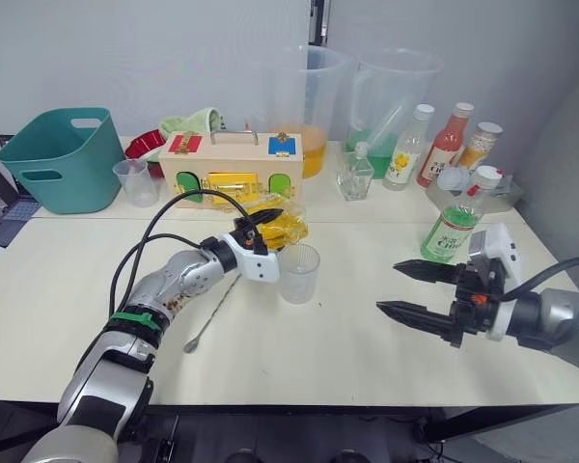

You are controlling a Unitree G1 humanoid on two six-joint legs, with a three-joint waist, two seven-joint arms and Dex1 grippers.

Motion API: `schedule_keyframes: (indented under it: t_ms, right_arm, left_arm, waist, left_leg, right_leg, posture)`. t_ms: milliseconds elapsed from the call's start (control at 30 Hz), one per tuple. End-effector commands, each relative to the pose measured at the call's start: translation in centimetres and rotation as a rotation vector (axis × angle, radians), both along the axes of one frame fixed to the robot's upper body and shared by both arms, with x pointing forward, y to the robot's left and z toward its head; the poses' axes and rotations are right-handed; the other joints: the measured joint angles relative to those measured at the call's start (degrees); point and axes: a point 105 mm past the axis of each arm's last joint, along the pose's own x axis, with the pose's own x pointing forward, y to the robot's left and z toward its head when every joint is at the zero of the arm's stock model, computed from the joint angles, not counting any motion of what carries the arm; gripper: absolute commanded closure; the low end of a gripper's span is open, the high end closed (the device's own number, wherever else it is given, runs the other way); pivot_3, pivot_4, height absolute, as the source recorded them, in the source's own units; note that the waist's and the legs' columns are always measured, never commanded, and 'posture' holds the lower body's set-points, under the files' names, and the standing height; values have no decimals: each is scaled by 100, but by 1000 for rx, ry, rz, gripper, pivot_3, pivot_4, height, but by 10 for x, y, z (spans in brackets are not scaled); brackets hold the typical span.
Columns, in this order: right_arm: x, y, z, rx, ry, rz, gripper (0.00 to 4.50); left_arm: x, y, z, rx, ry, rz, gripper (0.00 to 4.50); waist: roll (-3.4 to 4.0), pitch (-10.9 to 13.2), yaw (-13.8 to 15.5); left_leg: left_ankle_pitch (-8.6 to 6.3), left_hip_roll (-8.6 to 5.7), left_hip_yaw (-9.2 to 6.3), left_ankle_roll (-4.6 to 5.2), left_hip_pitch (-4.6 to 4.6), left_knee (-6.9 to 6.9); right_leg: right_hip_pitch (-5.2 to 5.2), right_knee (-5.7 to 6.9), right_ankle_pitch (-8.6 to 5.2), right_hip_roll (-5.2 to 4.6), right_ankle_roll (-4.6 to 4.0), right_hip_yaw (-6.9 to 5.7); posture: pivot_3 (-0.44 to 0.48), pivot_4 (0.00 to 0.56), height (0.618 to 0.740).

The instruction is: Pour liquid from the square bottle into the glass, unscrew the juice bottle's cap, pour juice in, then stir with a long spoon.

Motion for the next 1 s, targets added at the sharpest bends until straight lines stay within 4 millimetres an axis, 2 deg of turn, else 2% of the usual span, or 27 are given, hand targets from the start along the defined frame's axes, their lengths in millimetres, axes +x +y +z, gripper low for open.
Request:
schedule_keyframes:
  t_ms: [33,467,1000]
  right_arm:
    - [-2,2,10,-1,-60,10,39]
    - [-2,3,9,-3,-58,15,39]
    - [-1,3,7,-4,-59,19,39]
  left_arm:
    - [-7,-6,53,-73,-204,-50,1704]
    - [-10,-6,54,-7,-312,-57,1704]
    - [-10,-8,60,-21,-330,-49,1704]
  waist:
    - [0,0,-1]
    - [0,0,-1]
    - [0,0,0]
  left_leg:
    - [0,0,0,0,0,0]
    - [0,-1,0,0,0,-1]
    - [0,-3,-1,0,0,0]
  right_leg:
    - [0,0,0,0,0,0]
    - [-2,3,0,-1,0,0]
    - [-2,5,0,-3,0,0]
  posture:
    - [0,150,740]
    - [0,150,740]
    - [0,150,740]
